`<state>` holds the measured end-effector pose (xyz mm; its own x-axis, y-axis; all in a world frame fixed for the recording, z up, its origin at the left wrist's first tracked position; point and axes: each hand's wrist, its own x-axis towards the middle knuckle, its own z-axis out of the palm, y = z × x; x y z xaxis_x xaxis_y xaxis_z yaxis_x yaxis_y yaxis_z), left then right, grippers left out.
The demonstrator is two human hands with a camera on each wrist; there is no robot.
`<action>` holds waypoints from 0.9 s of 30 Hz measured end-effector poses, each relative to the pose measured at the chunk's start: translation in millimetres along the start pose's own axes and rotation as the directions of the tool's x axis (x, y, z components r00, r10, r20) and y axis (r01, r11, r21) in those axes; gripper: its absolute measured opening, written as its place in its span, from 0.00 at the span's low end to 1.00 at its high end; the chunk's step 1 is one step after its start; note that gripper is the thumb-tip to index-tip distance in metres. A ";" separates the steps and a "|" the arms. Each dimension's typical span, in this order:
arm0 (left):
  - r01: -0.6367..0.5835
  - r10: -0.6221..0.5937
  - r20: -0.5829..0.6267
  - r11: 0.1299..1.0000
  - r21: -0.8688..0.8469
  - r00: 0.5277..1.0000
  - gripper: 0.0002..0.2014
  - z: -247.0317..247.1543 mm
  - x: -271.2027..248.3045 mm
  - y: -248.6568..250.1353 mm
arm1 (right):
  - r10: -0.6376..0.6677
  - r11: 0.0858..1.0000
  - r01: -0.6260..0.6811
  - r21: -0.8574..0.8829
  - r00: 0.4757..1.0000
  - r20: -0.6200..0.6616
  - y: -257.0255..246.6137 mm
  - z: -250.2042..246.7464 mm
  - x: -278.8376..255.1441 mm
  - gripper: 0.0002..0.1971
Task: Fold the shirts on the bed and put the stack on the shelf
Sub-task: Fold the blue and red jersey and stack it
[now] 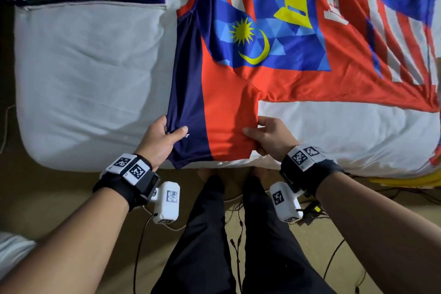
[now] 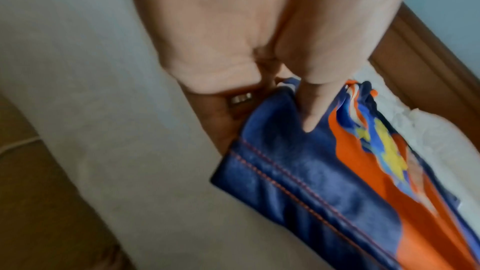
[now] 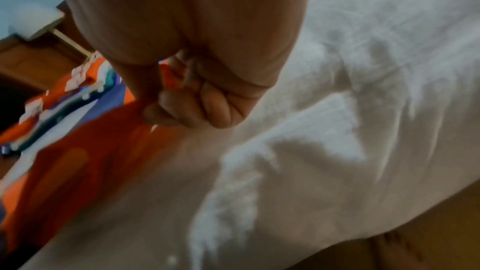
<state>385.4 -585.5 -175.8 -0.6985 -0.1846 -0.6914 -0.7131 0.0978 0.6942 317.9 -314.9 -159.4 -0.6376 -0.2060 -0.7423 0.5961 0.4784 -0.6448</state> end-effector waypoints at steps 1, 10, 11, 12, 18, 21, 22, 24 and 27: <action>-0.001 0.002 -0.010 0.994 0.112 1.000 0.08 -1.0 -0.6 -5.8 | 0.015 0.993 -0.012 -0.115 1.000 0.024 3.5 0.3 0.9 0.08; 0.107 -0.048 -0.106 0.729 0.676 0.993 0.21 -5.5 -2.3 4.5 | 0.062 0.808 -0.010 -0.590 0.996 0.068 -11.7 -15.8 9.2 0.16; 0.110 -0.019 -0.142 0.736 0.668 0.990 0.24 -4.8 2.4 15.3 | 0.022 0.807 0.002 -0.591 0.999 0.032 -17.2 -21.3 12.2 0.16; 0.110 0.011 -0.180 0.754 0.648 0.984 0.27 -3.1 8.4 25.7 | -0.021 0.807 0.011 -0.590 1.000 -0.010 -22.3 -27.2 16.2 0.17; 0.109 0.044 -0.355 0.910 0.401 0.934 0.29 28.0 44.3 66.1 | -0.178 0.797 0.098 -0.596 0.981 -0.077 -43.4 -65.8 38.3 0.18; 0.096 0.083 -0.407 0.911 0.400 0.910 0.20 33.6 48.6 62.7 | -0.223 0.765 0.151 -0.626 0.974 -0.038 -55.1 -85.8 46.7 0.14; 0.113 0.081 -0.451 0.915 0.387 0.889 0.17 31.9 47.5 62.5 | -0.230 0.749 0.155 -0.644 0.973 -0.032 -60.1 -92.6 50.6 0.13; 0.173 0.049 -0.524 0.914 0.368 0.850 0.13 23.7 44.0 63.7 | -0.237 0.710 0.146 -0.689 0.971 -0.039 -72.5 -104.5 61.0 0.14; 0.230 -0.029 -0.462 0.893 0.387 0.887 0.11 9.7 43.5 74.2 | -0.249 0.637 0.150 -0.756 0.968 -0.018 -102.2 -113.0 82.2 0.17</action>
<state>301.5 -576.8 -156.3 -0.5709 -0.6179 -0.5406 -0.8210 0.4235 0.3830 149.4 -284.3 -133.9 -0.7747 -0.3036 -0.5547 -0.0850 0.9193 -0.3844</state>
